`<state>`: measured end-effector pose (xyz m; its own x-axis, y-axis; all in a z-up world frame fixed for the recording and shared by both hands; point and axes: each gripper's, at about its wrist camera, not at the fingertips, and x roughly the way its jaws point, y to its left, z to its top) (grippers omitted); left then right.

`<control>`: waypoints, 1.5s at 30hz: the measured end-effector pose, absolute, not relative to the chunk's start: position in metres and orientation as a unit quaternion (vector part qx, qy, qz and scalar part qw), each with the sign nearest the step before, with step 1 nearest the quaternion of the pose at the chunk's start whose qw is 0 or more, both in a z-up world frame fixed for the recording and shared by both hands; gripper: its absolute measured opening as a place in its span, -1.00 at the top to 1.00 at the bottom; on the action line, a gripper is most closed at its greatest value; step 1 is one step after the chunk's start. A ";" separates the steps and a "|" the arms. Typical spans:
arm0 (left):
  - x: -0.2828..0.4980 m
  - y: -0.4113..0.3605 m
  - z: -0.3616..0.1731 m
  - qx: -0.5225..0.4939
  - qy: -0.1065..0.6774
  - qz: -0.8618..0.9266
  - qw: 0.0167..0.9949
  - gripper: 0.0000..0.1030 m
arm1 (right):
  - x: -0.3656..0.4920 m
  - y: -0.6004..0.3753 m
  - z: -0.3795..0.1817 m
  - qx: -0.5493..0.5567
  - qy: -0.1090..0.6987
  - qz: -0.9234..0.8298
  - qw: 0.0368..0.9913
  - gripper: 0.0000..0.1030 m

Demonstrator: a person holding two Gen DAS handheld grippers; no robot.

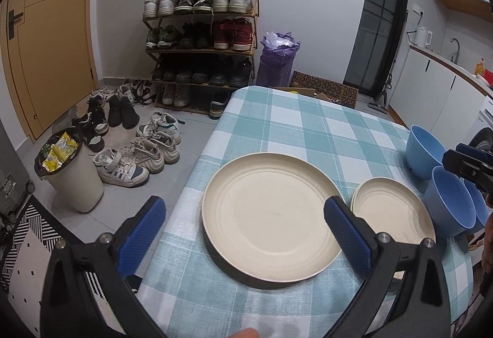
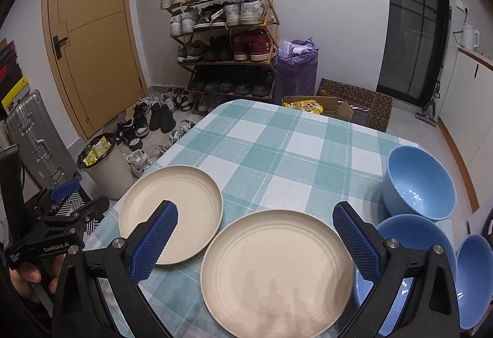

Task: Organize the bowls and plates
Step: 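Withdraw both grippers and move toward the remaining large cream plate, then lower both grippers to the rim of the large cream plate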

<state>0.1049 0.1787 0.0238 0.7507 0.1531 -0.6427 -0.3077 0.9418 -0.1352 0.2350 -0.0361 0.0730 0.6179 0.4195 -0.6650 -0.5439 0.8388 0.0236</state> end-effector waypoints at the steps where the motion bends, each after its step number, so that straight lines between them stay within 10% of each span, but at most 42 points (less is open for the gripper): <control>1: 0.105 0.181 0.023 -0.118 0.331 0.126 0.928 -1.00 | 0.236 -0.032 0.071 -0.093 0.346 0.271 0.894 -0.99; 45: 0.147 0.209 -0.056 -0.143 0.425 0.153 0.881 -1.00 | 0.297 0.063 -0.047 -0.166 0.444 0.306 0.825 -0.98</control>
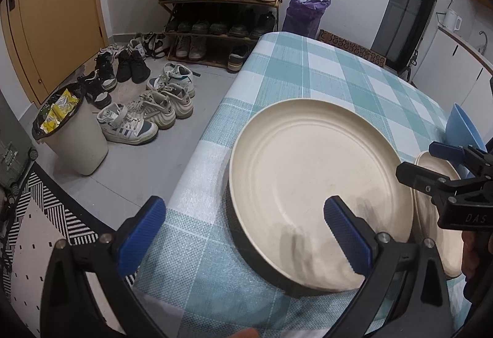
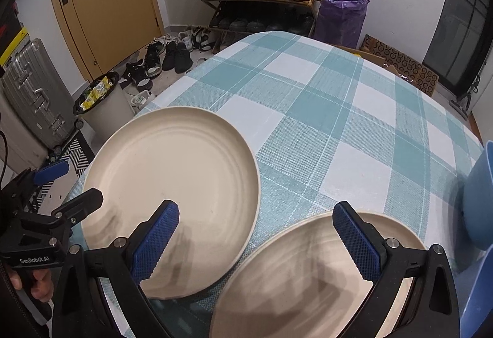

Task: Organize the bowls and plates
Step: 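Lower both grippers to the rim of the large cream plate, then close both grippers on the rim of the large cream plate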

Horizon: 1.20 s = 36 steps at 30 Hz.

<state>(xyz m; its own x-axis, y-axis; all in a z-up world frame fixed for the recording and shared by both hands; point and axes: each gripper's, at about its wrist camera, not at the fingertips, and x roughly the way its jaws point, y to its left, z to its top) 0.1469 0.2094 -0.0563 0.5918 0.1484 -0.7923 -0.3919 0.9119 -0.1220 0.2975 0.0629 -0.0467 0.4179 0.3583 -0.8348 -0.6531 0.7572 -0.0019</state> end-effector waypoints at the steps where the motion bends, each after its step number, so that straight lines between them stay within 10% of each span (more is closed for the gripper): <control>1: 0.148 0.209 -0.058 -0.142 0.427 0.155 0.879 -1.00 | 0.298 0.064 -0.048 -0.167 0.445 0.307 0.824 -0.98; 27: 0.146 0.212 -0.065 -0.155 0.434 0.130 0.878 -0.73 | 0.306 0.086 -0.069 -0.184 0.468 0.325 0.801 -0.49; 36: 0.145 0.210 -0.066 -0.163 0.441 0.108 0.876 -0.02 | 0.305 0.085 -0.070 -0.178 0.473 0.324 0.800 -0.15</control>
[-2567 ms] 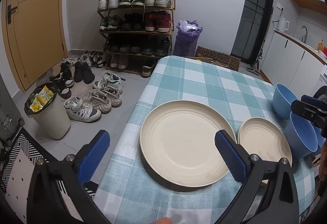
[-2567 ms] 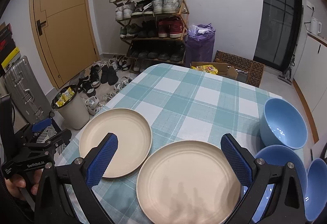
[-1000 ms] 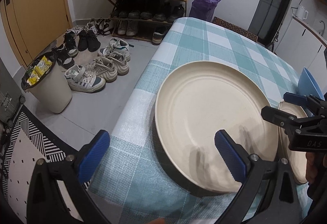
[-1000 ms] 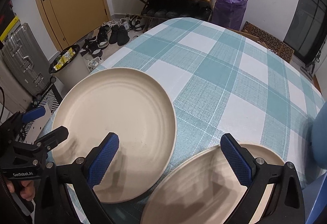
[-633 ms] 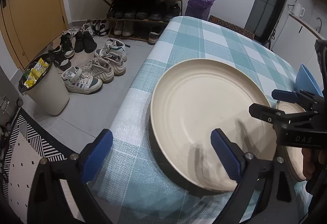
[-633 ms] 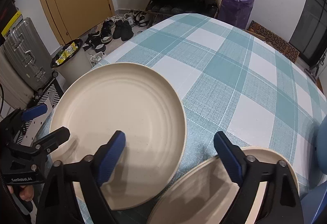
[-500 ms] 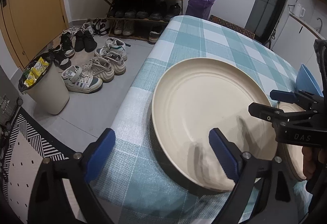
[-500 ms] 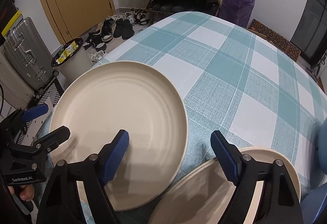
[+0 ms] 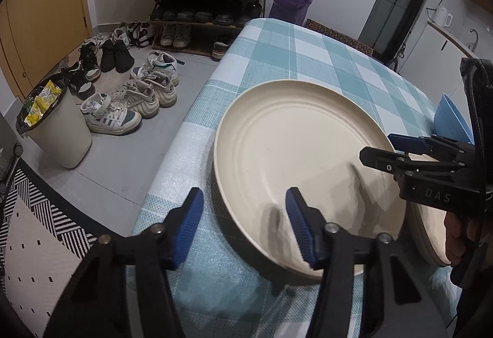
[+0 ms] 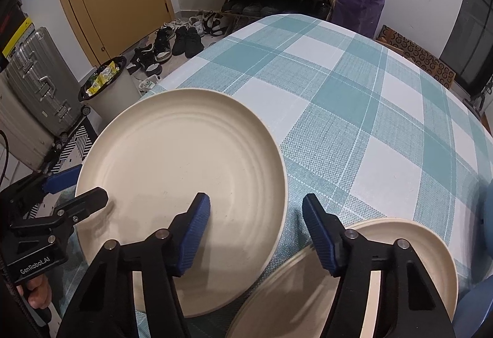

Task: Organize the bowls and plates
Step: 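Close both grippers on the rim of the large cream plate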

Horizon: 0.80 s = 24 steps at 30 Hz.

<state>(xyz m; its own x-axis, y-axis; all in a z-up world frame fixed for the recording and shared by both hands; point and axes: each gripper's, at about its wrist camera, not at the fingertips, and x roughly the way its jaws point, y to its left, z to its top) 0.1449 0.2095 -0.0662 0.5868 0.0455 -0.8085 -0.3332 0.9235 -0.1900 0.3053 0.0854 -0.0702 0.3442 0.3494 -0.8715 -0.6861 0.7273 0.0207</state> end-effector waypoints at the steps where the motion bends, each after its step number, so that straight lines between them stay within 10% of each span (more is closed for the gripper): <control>1: 0.145 0.209 -0.066 -0.162 0.443 0.106 0.876 0.02 | 0.305 0.085 -0.071 -0.178 0.474 0.323 0.800 -0.10; 24: 0.140 0.207 -0.067 -0.159 0.445 0.101 0.875 0.44 | 0.305 0.078 -0.070 -0.175 0.471 0.311 0.807 0.55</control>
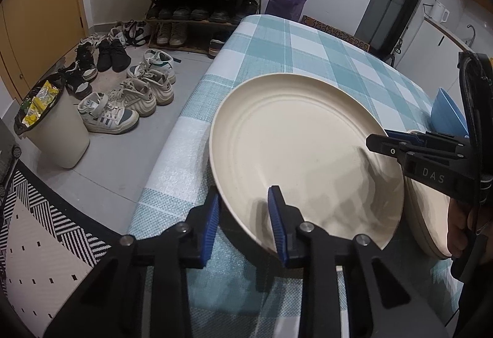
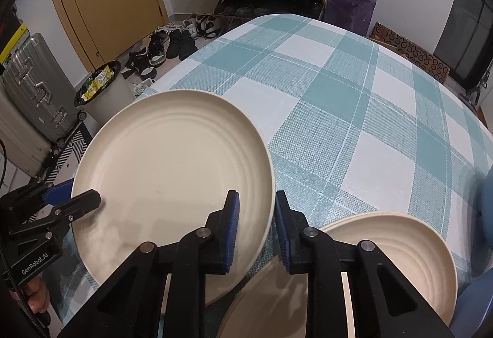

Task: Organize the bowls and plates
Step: 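Close both grippers on the rim of the large cream plate, then lift the large cream plate with both grippers toward the stacked cream plates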

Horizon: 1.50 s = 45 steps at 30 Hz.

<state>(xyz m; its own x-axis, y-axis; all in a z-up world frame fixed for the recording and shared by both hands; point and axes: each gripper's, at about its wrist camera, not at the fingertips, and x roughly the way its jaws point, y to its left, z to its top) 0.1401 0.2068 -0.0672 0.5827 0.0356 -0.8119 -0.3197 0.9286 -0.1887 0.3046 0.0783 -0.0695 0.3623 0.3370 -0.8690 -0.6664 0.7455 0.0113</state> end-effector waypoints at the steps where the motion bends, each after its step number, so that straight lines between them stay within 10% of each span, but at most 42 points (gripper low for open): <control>1: 0.140 0.207 -0.067 -0.161 0.445 0.102 0.875 0.46 | 0.304 0.079 -0.069 -0.178 0.470 0.310 0.807 0.56; 45: 0.115 0.204 -0.022 -0.147 0.396 0.126 0.898 0.66 | 0.271 0.067 -0.021 -0.185 0.420 0.306 0.834 0.74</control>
